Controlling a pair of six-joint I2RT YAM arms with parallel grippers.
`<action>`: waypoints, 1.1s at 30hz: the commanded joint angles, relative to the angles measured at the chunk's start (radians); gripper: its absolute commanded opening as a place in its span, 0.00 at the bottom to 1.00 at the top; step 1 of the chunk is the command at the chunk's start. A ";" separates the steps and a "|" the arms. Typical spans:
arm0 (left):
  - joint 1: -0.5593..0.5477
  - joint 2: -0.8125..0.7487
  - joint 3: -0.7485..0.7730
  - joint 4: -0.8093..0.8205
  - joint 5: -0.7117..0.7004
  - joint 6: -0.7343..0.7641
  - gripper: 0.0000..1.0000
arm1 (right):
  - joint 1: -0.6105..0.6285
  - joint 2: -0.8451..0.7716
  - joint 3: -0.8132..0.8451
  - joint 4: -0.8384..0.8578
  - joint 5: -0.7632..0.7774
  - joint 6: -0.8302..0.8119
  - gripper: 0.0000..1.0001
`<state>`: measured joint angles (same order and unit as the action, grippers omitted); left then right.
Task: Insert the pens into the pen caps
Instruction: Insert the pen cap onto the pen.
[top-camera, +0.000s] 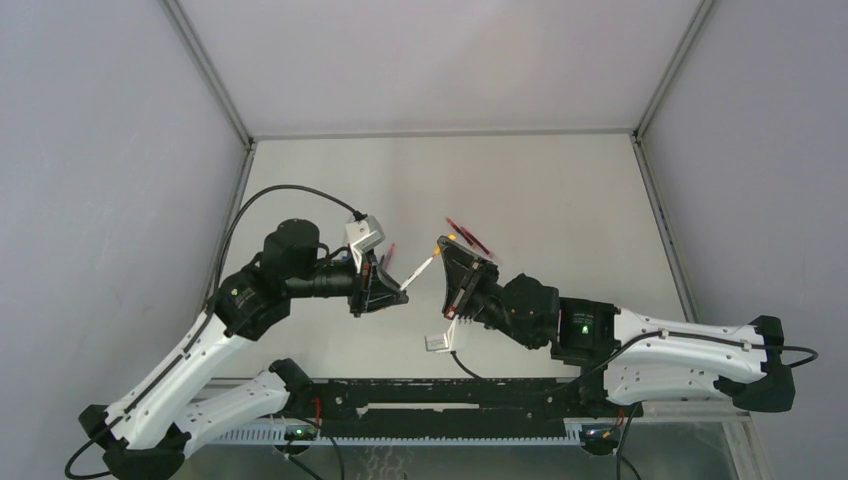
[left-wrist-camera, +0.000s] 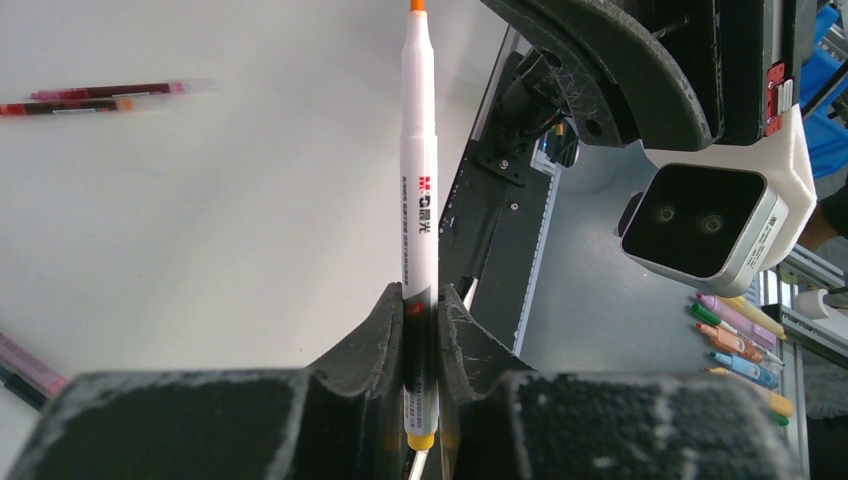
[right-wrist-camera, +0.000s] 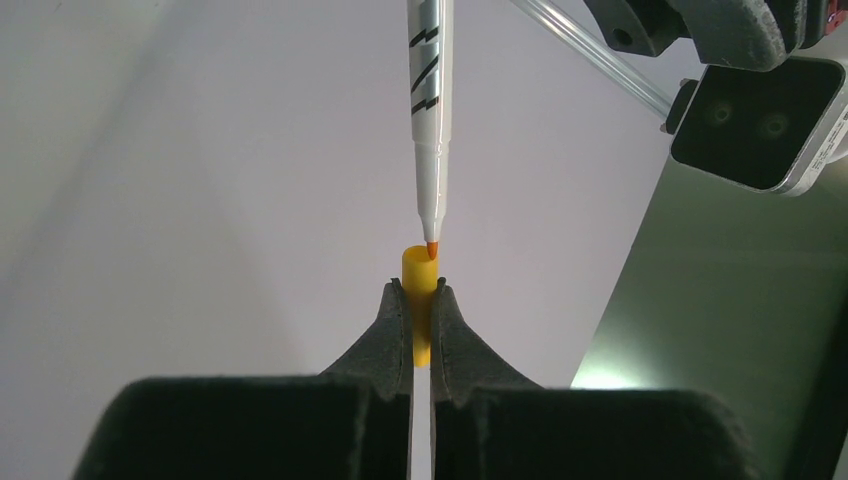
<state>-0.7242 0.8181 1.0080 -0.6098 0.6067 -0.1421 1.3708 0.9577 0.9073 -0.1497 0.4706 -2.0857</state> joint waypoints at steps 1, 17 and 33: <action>-0.002 0.002 -0.005 0.044 0.008 -0.016 0.00 | 0.014 -0.007 0.038 0.024 0.007 -0.013 0.00; -0.001 0.015 -0.007 0.053 0.014 -0.019 0.00 | 0.025 0.002 0.037 0.030 0.000 -0.013 0.00; -0.002 -0.006 -0.014 0.101 -0.003 -0.056 0.00 | 0.029 0.025 0.036 0.021 0.014 -0.005 0.00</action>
<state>-0.7242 0.8307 1.0054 -0.5793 0.6052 -0.1692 1.3922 0.9764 0.9073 -0.1486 0.4767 -2.0861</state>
